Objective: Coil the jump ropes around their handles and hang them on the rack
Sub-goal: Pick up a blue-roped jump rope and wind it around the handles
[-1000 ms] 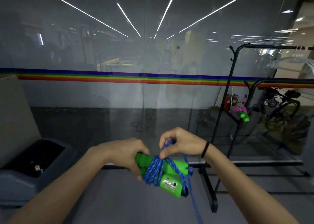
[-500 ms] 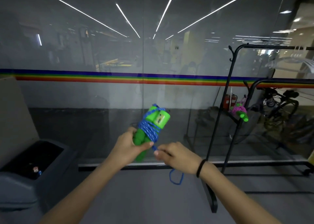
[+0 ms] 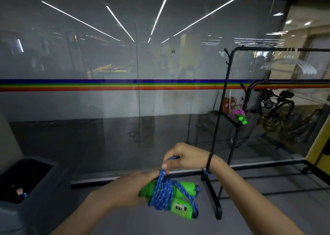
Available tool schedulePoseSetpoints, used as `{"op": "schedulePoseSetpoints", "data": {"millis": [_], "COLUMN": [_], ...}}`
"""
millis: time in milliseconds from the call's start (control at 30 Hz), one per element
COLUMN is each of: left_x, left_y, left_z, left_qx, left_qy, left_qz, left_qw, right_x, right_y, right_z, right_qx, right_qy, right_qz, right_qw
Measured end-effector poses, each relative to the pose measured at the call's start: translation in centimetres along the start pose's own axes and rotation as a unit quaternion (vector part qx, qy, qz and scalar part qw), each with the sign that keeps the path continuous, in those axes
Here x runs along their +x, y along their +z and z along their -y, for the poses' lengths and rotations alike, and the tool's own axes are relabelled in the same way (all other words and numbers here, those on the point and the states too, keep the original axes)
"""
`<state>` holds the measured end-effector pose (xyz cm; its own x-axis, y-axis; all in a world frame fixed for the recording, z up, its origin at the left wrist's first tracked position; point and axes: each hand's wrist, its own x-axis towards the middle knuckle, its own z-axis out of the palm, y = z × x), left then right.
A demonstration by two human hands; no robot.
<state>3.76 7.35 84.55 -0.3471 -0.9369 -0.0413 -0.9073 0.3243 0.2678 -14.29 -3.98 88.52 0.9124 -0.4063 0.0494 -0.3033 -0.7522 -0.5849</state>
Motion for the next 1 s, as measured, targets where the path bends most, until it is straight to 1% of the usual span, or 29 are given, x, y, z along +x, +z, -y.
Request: {"op": "schedulePoseSetpoints", "data": {"millis": [67, 133, 167, 233, 300, 333, 467, 533, 567, 633, 667, 733, 767, 833, 867, 900, 967, 1000], "left_x": [-0.2, -0.3, -0.3, 0.0, 0.4, 0.7, 1.7, 2.4, 2.7, 3.3, 3.4, 3.4, 3.3, 2.9, 2.7, 2.5, 2.1, 1.8], "left_y": [-0.5, -0.8, -0.8, -0.4, -0.1, 0.0, -0.1, 0.0, 0.1, 0.2, 0.3, 0.3, 0.3, 0.4, 0.4, 0.4, 0.5, 0.4], "left_z": [-0.3, -0.7, -0.9, -1.1, -1.1, -0.9, -0.1, 0.4, 0.6, 0.9, 1.1, 1.4, 1.5, 1.5, 1.4, 1.2, 0.9, 0.8], "left_qx": [-0.083, -0.189, -0.243, -0.329, -0.389, -0.41, -0.432, -0.418, -0.396, -0.31, -0.258, -0.18, -0.146, -0.043, 0.007, 0.033, 0.02, 0.001], "left_qy": [0.032, 0.044, 0.046, 0.045, 0.026, 0.011, -0.075, -0.13, -0.157, -0.203, -0.226, -0.261, -0.268, -0.244, -0.217, -0.181, -0.104, -0.076], "left_qz": [0.003, -0.001, -0.004, -0.034, -0.083, -0.107, -0.194, -0.235, -0.251, -0.278, -0.287, -0.277, -0.25, -0.167, -0.125, -0.093, -0.054, -0.044], "left_qw": [0.996, 0.981, 0.969, 0.942, 0.917, 0.906, 0.878, 0.868, 0.869, 0.886, 0.894, 0.907, 0.919, 0.954, 0.968, 0.979, 0.993, 0.996], "right_x": [0.0, -0.2, -0.4, -0.8, -1.1, -1.2, -0.9, -0.9, -1.0, -1.0, -1.0, -1.1, -1.2, -1.4, -1.3, -1.3, -1.2, -1.1], "right_y": [0.2, 0.9, 1.3, 2.3, 3.3, 3.8, 5.5, 5.9, 5.8, 5.3, 5.1, 4.4, 3.9, 2.9, 2.3, 1.8, 1.0, 0.8], "right_z": [-1.3, -2.3, -2.6, -3.5, -4.3, -4.5, -4.1, -3.2, -2.7, -1.5, -1.0, 0.0, 0.6, 1.3, 1.4, 1.6, 1.5, 1.4], "right_qx": [0.08, 0.151, 0.201, 0.307, 0.327, 0.317, 0.289, 0.235, 0.198, 0.066, -0.004, -0.088, -0.117, -0.156, -0.159, -0.159, -0.136, -0.104], "right_qy": [0.012, 0.026, 0.037, 0.07, 0.12, 0.129, 0.152, 0.155, 0.15, 0.134, 0.119, 0.098, 0.095, 0.08, 0.068, 0.056, 0.039, 0.029], "right_qz": [-0.011, -0.022, -0.028, -0.062, -0.12, -0.129, -0.084, -0.077, -0.074, -0.056, -0.04, -0.021, -0.019, -0.009, -0.003, -0.001, -0.005, -0.003], "right_qw": [0.997, 0.988, 0.978, 0.947, 0.93, 0.931, 0.942, 0.956, 0.966, 0.987, 0.992, 0.991, 0.988, 0.985, 0.985, 0.986, 0.99, 0.994]}}
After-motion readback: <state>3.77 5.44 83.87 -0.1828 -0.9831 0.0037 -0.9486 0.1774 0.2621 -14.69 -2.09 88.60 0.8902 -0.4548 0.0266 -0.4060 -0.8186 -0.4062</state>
